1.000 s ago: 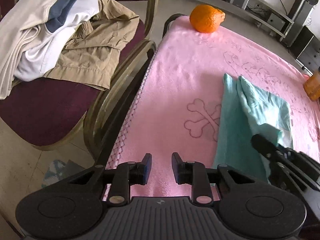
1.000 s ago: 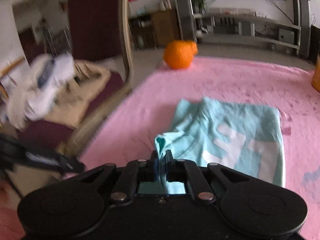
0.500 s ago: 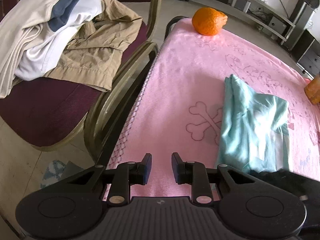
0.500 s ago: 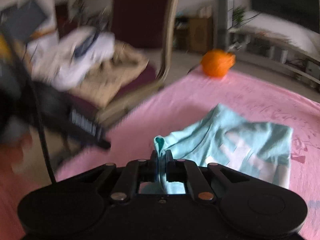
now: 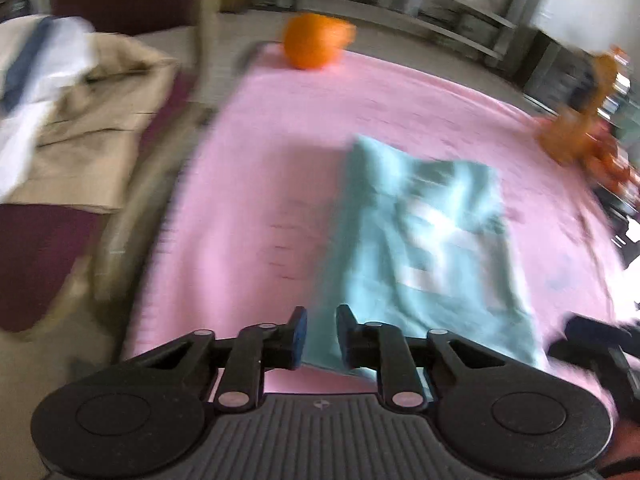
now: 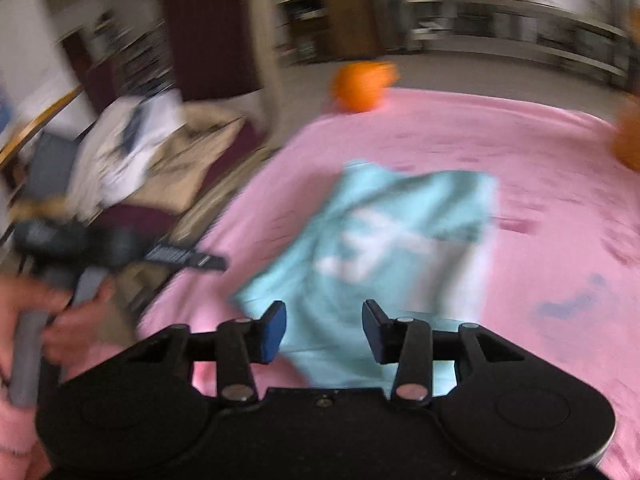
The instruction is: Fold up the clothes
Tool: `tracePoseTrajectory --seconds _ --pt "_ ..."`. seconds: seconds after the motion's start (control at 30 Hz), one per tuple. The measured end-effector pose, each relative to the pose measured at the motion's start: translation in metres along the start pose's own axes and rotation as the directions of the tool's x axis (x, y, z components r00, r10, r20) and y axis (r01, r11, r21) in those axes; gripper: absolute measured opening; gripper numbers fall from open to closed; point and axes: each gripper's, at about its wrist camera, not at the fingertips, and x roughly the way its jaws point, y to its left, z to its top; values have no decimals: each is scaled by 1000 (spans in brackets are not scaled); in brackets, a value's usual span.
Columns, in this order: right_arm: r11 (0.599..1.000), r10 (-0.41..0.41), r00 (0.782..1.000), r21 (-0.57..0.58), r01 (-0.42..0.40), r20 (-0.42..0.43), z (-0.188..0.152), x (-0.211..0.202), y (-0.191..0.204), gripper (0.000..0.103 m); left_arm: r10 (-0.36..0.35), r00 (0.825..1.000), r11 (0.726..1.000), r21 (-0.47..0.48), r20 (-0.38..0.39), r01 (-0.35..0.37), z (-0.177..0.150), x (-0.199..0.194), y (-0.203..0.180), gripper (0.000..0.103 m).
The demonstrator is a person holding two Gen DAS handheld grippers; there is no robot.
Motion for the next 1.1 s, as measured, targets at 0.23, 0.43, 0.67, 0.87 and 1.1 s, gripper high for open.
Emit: tracePoseTrajectory --seconds 0.23,0.43,0.67,0.87,1.1 --pt "995 9 997 99 -2 -71 -33 42 -44 10 106 990 982 168 -90 -90 -16 32 -35 10" --pt "998 -57 983 -40 51 -177 -46 42 -38 6 95 994 988 126 -58 -87 -16 21 -27 11" --pt "997 -19 999 76 22 -47 -1 -28 -50 8 -7 995 999 44 98 3 14 -29 -20 10" --pt "1000 -26 996 13 26 84 59 -62 -56 14 44 992 993 100 117 -56 50 -18 -40 20" --pt "998 -26 998 51 23 57 68 23 -107 50 68 996 998 -6 54 -67 103 61 -25 27"
